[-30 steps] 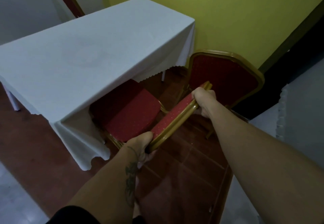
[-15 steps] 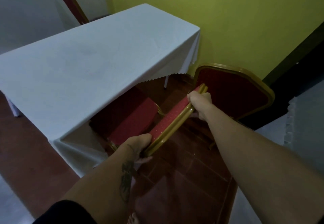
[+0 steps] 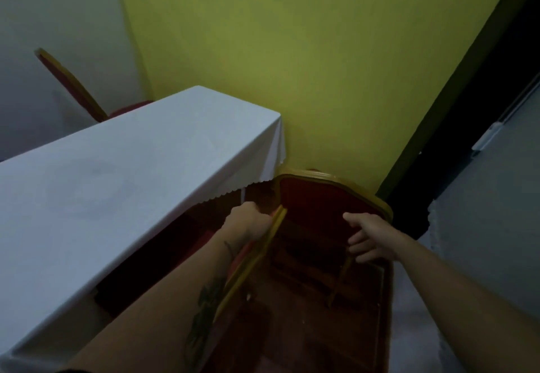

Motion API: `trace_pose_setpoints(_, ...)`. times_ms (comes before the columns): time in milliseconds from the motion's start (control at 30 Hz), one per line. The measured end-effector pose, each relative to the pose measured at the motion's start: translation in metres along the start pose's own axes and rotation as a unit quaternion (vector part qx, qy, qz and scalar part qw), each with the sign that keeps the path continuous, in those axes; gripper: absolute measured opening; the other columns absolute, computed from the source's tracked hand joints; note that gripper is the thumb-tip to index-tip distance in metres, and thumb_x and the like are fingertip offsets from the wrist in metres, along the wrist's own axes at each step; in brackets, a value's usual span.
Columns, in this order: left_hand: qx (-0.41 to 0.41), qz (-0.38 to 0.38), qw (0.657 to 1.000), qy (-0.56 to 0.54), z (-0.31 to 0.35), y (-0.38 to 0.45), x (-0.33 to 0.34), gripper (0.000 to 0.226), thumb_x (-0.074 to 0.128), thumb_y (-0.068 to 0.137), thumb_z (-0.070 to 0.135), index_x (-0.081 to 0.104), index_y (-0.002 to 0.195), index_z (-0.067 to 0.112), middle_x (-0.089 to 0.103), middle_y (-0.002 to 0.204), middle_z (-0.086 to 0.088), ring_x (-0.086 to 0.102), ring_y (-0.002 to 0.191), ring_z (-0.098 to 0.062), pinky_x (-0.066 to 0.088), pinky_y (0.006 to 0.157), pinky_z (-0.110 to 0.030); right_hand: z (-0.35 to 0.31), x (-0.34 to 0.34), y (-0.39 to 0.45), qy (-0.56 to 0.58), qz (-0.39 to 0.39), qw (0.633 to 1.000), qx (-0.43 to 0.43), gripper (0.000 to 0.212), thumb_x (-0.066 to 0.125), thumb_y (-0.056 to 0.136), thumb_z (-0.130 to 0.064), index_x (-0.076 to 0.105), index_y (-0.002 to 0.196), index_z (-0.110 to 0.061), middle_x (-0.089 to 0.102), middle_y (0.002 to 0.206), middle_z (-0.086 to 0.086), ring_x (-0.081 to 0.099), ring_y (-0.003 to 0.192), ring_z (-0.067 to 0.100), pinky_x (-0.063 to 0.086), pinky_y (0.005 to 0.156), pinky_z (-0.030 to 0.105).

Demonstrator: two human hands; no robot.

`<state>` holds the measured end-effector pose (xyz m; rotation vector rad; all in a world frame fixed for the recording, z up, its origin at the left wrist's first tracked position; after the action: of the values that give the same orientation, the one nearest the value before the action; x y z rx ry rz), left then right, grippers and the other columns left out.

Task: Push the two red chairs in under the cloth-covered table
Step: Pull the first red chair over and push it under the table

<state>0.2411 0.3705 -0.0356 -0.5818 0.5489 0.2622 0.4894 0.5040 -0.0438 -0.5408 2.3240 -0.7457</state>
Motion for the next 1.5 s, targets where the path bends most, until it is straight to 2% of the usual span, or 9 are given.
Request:
trace_pose_setpoints(133,0.100,0.062,0.986,0.115,0.066,0.035,0.021,0.019,0.053,0.076,0.028,0.060,0.092,0.019,0.065,0.093,-0.003,0.064,0.081,-0.023,0.057,0.071,-0.039,0.002,-0.061,0.036,0.003,0.031,0.999,-0.014,0.074,0.056,0.102,-0.051,0.026,0.162,-0.018,0.055,0.134,0.027,0.063,0.110,0.043,0.057,0.092,0.057)
trace_pose_setpoints(300,0.120,0.076,0.953,0.268,0.122,0.086,0.062,0.066,0.062,0.079,0.029,0.043,0.141,0.021,0.044,0.139,-0.010,0.051,0.124,-0.035,0.049,0.099,-0.052,0.003,-0.102,0.077,0.073,0.014,0.997,0.027,0.090,0.055,0.100,-0.055,0.007,0.164,-0.016,0.050,0.139,0.039,0.067,0.103,0.048,0.063,0.073,0.051)
trace_pose_setpoints(533,0.150,0.062,0.881,0.445,0.165,0.149,0.099,0.098,0.072,0.078,0.033,0.017,0.158,0.022,0.016,0.163,-0.015,0.019,0.150,-0.037,0.020,0.120,-0.056,0.006,-0.112,0.129,0.252,-0.043,0.960,0.111,0.072,0.051,0.101,-0.052,0.019,0.163,-0.031,0.023,0.165,0.023,0.058,0.118,0.053,0.062,0.070,0.055)
trace_pose_setpoints(667,0.142,0.029,0.883,0.447,0.172,0.185,0.111,0.053,0.066,0.075,0.031,0.055,0.126,0.023,0.061,0.119,-0.003,0.054,0.121,-0.028,0.033,0.112,-0.054,0.010,-0.096,0.149,0.317,-0.024,0.940,0.128,0.065,0.048,0.103,-0.045,0.026,0.161,-0.025,0.034,0.158,0.019,0.059,0.116,0.047,0.063,0.074,0.052)
trace_pose_setpoints(767,0.142,0.035,0.885,0.442,0.182,0.198,0.106,0.015,0.062,0.076,0.022,0.066,0.090,0.020,0.064,0.085,0.001,0.063,0.082,-0.020,0.052,0.079,-0.037,0.002,-0.092,0.161,0.349,0.012,0.929,0.121,0.059,0.044,0.105,-0.034,0.029,0.160,-0.022,0.040,0.154,0.017,0.064,0.103,0.041,0.064,0.069,0.046)
trace_pose_setpoints(867,0.136,-0.016,0.881,0.453,0.188,0.209,0.096,0.017,0.058,0.079,0.022,0.069,0.091,0.018,0.066,0.085,-0.001,0.063,0.076,-0.019,0.051,0.066,-0.033,0.002,-0.094,0.170,0.386,0.050,0.913,0.122,0.053,0.047,0.102,-0.021,0.037,0.154,-0.018,0.047,0.143,0.016,0.064,0.091,0.037,0.063,0.060,0.043)
trace_pose_setpoints(1133,0.122,-0.075,0.895,0.423,0.187,0.225,0.102,0.025,0.053,0.072,0.027,0.066,0.091,0.018,0.062,0.102,-0.006,0.056,0.102,-0.031,0.038,0.103,-0.058,0.003,-0.073,0.180,0.565,0.164,0.800,0.120,0.070,0.070,0.090,-0.020,0.034,0.150,-0.020,0.046,0.142,0.017,0.057,0.118,0.041,0.061,0.078,0.051)
trace_pose_setpoints(1300,0.149,-0.100,0.900,0.398,0.187,0.226,0.097,0.012,0.056,0.081,0.028,0.059,0.080,0.016,0.065,0.088,-0.005,0.064,0.085,-0.027,0.054,0.092,-0.047,-0.037,-0.034,0.165,0.642,0.049,0.760,0.089,0.056,0.069,0.095,-0.022,0.044,0.144,-0.014,0.049,0.131,0.022,0.052,0.126,0.048,0.046,0.107,0.060)
trace_pose_setpoints(1500,0.238,-0.085,0.881,0.400,0.180,0.212,0.095,0.007,0.061,0.081,0.021,0.058,0.087,0.017,0.062,0.087,-0.005,0.061,0.079,-0.025,0.053,0.073,-0.035,-0.047,-0.029,0.150,0.628,0.165,0.754,0.103,0.056,0.068,0.085,-0.007,0.048,0.137,-0.009,0.048,0.132,0.020,0.055,0.118,0.041,0.059,0.090,0.056)
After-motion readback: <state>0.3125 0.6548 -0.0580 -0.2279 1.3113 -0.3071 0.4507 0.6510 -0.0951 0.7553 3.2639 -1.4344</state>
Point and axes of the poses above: each hand's wrist, its own y-axis towards the middle knuckle, its own x-axis out of the palm, z = x × y, the point moved 2 cm from there along y, towards the middle knuckle
